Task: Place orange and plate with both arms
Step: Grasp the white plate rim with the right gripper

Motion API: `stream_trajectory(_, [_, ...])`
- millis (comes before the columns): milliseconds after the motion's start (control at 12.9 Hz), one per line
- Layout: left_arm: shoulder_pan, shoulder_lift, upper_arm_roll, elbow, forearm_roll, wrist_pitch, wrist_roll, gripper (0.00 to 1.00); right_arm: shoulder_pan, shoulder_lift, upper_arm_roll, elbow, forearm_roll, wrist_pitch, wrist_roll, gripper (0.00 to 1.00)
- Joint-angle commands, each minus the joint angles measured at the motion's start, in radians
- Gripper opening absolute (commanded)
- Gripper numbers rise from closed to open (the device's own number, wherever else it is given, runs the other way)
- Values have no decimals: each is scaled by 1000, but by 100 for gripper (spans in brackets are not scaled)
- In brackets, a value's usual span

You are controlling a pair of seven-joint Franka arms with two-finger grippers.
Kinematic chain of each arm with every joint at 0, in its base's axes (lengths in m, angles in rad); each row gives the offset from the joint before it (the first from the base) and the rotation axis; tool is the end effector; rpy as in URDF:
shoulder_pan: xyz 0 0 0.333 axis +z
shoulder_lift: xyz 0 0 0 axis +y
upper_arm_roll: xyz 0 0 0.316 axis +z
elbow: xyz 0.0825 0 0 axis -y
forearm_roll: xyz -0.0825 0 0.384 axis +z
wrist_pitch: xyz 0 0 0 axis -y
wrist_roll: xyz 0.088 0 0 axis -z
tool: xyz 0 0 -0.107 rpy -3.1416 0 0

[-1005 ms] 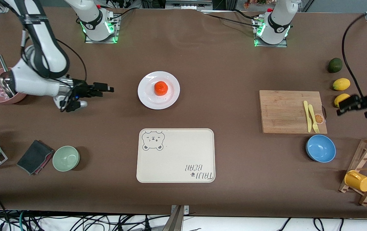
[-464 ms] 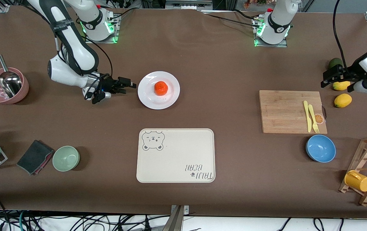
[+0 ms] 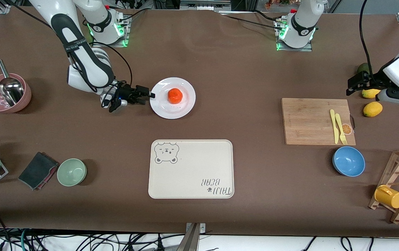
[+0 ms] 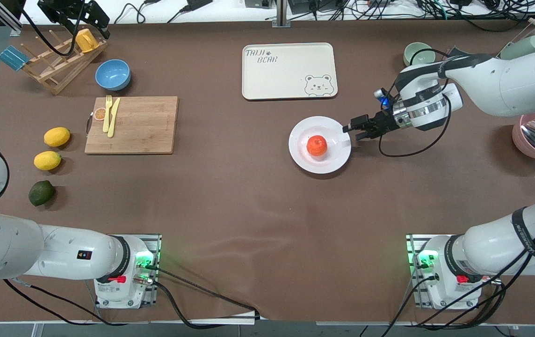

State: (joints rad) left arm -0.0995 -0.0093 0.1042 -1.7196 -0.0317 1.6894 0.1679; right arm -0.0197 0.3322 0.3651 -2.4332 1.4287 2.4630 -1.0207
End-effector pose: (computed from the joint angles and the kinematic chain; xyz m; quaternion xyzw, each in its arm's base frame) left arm 0.5571 -0.0002 0.5693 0.9967 -0.0795 -0.0090 0.0170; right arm 0.4234 0.1637 0.1595 -0.9149 -0.0197 0.0019 0.4032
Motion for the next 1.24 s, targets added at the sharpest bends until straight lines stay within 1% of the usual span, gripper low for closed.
stream_trajectory(0, [1,-3,-21,11,35,-1,2,100,-5,21,26,-3,50,46,-48,100])
stream_trajectory(232, [0,5,-27,8,35,4,2,100,-3,48,70,2,114,111,-78,99])
stream_trajectory(386, [1,5,-34,9,35,9,-2,100,-3,51,80,3,141,113,-94,95])
stream_trajectory(464, [4,5,-34,9,35,12,-2,100,-3,51,80,3,142,113,-95,90])
stream_trajectory(541, [6,6,-34,8,35,19,-2,100,-3,51,80,3,144,113,-95,81])
stream_trajectory(773, [4,8,-34,8,35,21,-2,100,-3,59,81,3,145,113,-116,49])
stream_trajectory(850, [4,12,-34,8,35,21,-2,100,-5,61,80,3,148,111,-134,42])
stream_trajectory(1159, [4,12,-34,8,35,21,-4,100,-5,85,80,3,213,111,-209,29])
